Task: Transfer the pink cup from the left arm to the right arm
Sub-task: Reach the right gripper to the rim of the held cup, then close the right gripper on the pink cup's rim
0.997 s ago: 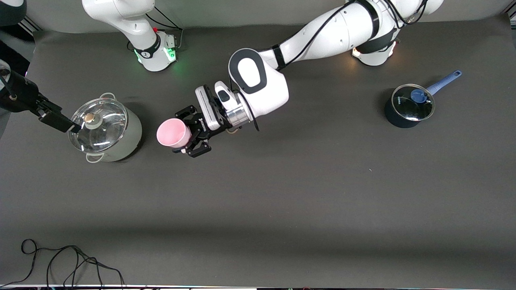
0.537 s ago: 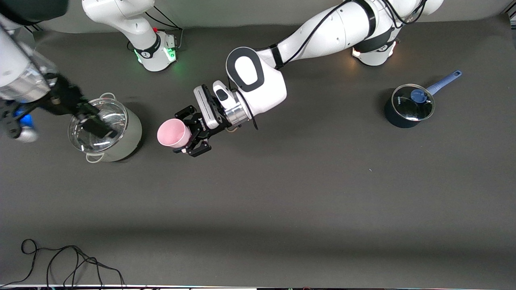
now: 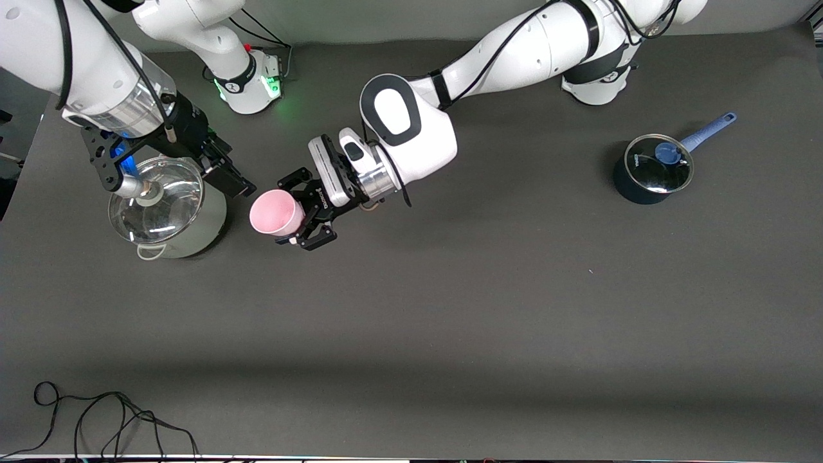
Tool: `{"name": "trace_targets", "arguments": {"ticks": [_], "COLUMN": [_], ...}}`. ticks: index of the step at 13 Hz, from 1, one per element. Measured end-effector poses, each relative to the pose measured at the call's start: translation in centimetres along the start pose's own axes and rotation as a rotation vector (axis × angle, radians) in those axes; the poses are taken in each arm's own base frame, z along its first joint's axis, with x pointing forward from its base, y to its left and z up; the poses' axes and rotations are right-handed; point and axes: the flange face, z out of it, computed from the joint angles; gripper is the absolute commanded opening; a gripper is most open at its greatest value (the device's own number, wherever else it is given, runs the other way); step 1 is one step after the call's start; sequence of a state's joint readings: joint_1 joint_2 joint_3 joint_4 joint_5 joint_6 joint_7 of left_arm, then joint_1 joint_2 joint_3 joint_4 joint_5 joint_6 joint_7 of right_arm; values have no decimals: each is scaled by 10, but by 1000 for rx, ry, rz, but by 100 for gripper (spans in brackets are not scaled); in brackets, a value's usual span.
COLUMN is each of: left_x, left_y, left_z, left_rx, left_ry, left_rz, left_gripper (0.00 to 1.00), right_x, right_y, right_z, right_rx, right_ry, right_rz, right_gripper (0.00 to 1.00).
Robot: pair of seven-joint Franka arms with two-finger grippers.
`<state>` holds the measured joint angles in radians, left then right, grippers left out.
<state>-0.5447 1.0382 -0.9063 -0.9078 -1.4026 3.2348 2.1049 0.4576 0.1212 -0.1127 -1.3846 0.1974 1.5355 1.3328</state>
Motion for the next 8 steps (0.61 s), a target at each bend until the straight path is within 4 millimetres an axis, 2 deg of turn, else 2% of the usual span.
{"name": "trace_targets", "arguments": {"ticks": [8], "left_x": [0], "left_y": [1], "left_z": [0], "left_rx": [0], "left_ry": [0], "left_rz": [0], "left_gripper": [0], "right_x": [14], "right_y": [-9], "right_z": [45], "right_rx": [-22], "right_ry": [-10], "right_rz": [26], "right_gripper": [100]}}
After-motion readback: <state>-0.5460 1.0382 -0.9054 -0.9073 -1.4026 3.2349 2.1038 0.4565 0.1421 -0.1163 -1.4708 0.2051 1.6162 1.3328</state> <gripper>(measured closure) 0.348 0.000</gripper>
